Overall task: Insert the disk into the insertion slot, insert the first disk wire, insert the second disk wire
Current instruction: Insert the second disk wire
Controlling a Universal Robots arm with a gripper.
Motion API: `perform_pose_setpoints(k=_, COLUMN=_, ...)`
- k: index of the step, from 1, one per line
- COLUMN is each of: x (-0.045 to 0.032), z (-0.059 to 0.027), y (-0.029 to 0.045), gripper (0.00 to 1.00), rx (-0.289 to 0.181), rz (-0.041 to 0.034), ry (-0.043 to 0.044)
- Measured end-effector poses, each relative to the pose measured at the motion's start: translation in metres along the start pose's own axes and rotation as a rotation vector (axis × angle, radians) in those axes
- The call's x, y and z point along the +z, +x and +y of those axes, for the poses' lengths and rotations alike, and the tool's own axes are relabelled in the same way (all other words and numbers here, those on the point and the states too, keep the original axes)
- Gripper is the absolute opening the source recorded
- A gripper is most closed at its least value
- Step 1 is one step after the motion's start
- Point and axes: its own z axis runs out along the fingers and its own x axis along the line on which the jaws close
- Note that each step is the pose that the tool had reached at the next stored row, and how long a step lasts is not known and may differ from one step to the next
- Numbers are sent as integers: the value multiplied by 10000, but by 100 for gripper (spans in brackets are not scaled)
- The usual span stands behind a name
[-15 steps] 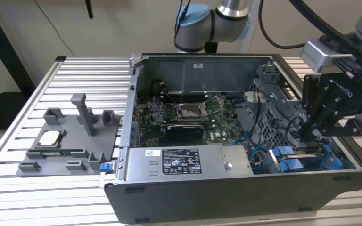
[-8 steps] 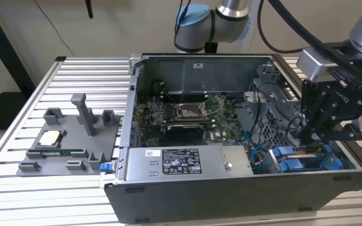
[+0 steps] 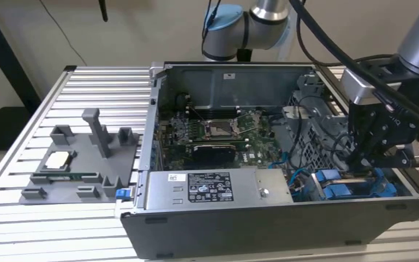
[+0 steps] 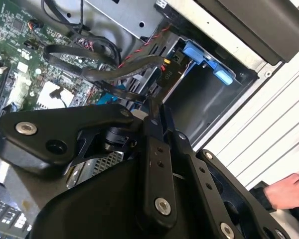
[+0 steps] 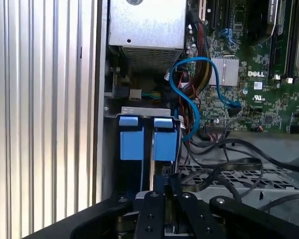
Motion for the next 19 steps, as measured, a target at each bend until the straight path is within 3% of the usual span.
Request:
perform_pose_setpoints(k=3, x=15, z=2, y=0, gripper=16, rx=-5, rz=-21, ry=92)
perform_pose_setpoints(k=7, x=17, z=3, y=1, gripper=16, rx=-5, rz=-28, ry=96)
perform_pose_setpoints(k=8, x=21, z=3, y=1, gripper=16, rx=-4, rz=-68, ry=100)
perform_pose_setpoints(k=11, x=31, z=3, y=1, gripper=16, rx=4, rz=-366, ry=136)
perform_pose_setpoints(k=12, x=39, z=4, y=1, gripper=16, rx=5, rz=-424, ry=158)
perform_pose_setpoints(k=19, x=65, z=4, y=3, gripper=16, rx=18, rz=-392, ry=202)
